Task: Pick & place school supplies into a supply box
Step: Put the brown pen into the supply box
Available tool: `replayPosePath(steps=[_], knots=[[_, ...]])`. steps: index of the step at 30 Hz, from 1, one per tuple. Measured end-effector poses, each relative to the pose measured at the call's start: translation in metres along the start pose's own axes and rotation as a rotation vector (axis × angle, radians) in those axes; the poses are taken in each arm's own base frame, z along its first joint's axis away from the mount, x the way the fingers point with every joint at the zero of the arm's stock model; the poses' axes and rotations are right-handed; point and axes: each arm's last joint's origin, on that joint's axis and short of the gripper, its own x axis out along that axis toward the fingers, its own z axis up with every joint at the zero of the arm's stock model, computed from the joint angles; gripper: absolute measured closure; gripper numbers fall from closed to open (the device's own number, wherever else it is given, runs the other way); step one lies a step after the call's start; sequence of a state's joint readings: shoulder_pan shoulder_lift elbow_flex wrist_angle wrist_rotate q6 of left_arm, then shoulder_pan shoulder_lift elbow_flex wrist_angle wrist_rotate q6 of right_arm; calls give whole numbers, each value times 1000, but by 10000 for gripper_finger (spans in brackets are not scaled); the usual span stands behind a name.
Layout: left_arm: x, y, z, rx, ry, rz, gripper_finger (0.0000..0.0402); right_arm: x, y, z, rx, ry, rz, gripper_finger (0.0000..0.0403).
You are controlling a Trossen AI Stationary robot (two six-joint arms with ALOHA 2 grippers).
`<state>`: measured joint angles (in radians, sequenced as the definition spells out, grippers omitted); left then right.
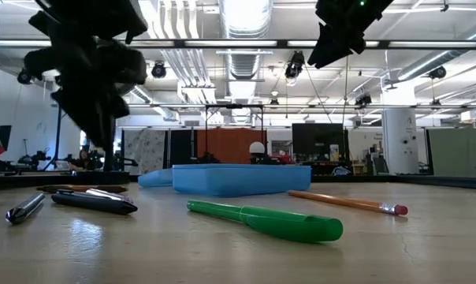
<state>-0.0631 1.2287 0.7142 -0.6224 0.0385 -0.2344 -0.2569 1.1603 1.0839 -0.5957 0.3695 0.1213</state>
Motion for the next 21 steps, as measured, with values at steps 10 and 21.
replayPosePath(steps=[10, 21], knots=[[18, 10, -20, 72, 83, 157, 284, 2, 0, -4, -8, 18, -2, 197], [28, 12, -26, 81, 136, 180, 284, 7, -5, -7, 3, 39, -25, 197]])
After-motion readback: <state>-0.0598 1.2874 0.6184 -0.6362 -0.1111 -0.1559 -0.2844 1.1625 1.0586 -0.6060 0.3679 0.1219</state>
